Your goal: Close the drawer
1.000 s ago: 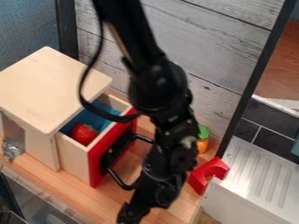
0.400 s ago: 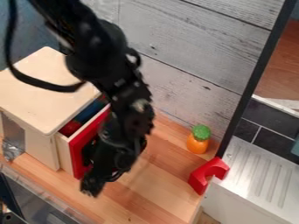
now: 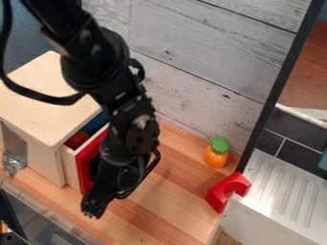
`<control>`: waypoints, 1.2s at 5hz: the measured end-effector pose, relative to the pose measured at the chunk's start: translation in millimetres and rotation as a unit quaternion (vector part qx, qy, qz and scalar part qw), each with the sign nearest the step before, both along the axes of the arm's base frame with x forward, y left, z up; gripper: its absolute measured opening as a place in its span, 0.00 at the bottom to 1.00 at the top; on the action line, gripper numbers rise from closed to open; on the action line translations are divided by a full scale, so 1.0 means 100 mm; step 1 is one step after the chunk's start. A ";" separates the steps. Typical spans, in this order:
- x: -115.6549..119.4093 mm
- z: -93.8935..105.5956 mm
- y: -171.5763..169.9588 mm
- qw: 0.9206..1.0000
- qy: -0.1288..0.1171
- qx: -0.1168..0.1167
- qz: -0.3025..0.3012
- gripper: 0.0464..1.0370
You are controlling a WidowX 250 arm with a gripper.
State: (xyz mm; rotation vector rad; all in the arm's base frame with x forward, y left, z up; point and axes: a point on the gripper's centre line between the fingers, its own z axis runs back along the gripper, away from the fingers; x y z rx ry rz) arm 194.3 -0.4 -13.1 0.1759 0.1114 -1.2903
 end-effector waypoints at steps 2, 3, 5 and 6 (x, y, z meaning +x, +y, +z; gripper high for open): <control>0.19 0.49 -0.97 0.992 -0.046 -0.078 -0.082 0.96; 0.21 0.40 -1.02 0.993 -0.041 -0.062 -0.090 0.96; 0.18 -0.43 -0.65 0.996 0.025 -0.017 -0.082 0.96; 0.35 -0.46 -0.65 0.997 0.006 -0.017 -0.080 0.96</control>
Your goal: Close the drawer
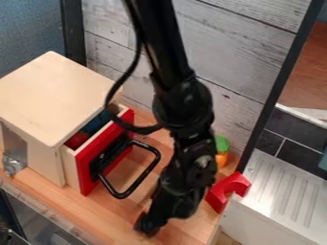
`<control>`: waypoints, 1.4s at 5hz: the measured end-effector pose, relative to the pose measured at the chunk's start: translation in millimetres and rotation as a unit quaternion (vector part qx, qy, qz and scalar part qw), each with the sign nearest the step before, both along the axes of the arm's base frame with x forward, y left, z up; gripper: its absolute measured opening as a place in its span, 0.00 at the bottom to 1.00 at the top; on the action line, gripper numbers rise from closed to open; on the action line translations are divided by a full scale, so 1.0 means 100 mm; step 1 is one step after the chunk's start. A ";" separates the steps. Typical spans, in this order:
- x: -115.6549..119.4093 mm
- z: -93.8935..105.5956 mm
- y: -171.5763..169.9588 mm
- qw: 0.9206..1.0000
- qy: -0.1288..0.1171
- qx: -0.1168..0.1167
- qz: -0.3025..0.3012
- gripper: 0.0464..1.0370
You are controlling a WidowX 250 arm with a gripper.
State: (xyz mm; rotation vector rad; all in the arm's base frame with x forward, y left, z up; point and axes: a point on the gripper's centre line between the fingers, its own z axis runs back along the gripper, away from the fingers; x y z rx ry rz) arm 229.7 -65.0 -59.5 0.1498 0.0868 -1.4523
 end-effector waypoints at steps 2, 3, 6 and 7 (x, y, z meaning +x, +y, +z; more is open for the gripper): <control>0.12 0.00 0.32 1.000 -0.003 0.006 0.020 0.96; 0.13 0.01 0.47 1.000 0.000 0.021 0.013 0.96; 0.07 0.00 0.72 0.999 -0.009 0.049 0.001 0.96; 0.02 -0.01 0.61 1.000 0.004 0.030 0.004 0.96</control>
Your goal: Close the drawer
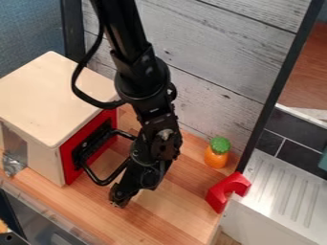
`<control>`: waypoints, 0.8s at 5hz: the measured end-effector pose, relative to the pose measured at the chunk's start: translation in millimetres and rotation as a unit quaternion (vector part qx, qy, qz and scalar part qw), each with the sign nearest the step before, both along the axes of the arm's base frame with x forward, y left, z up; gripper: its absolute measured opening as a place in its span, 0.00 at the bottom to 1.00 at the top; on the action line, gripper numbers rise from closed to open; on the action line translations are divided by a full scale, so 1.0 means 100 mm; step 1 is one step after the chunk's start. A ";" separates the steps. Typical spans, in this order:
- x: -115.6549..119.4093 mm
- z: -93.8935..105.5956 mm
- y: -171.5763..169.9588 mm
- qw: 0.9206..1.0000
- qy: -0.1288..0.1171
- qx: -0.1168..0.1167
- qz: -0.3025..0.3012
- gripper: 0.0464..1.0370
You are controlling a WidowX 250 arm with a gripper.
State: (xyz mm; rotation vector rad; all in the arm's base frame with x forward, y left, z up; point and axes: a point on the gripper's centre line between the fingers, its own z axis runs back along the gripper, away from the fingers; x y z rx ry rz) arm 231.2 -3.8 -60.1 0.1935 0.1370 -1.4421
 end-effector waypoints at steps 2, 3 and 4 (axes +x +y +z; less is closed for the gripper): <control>-0.44 0.55 -0.76 0.994 0.000 -0.077 0.075 0.96; -0.60 0.86 -0.70 0.978 -0.009 -0.063 0.197 0.96; -0.83 1.09 -0.50 0.951 -0.007 -0.036 0.308 0.96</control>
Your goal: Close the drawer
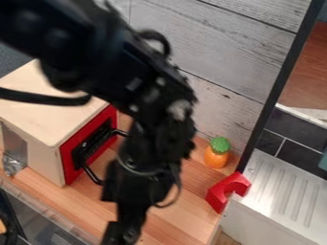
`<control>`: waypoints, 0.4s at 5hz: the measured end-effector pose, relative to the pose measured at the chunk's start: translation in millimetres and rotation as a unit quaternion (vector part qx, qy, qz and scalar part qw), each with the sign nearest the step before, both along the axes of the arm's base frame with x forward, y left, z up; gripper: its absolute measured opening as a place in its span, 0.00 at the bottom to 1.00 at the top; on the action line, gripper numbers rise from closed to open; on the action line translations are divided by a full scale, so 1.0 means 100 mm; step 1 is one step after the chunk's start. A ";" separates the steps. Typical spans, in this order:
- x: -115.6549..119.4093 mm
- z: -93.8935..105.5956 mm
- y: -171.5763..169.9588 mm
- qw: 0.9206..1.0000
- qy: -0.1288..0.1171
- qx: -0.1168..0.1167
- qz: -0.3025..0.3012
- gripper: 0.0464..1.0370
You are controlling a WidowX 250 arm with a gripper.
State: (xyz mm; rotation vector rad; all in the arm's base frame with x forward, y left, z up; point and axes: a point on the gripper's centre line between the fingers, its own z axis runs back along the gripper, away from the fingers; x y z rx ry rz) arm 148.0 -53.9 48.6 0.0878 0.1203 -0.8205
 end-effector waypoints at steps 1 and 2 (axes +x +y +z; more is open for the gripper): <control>-0.16 0.17 0.20 0.996 0.004 -0.010 0.085 0.96; -0.31 0.42 0.32 0.992 -0.027 -0.028 0.124 0.96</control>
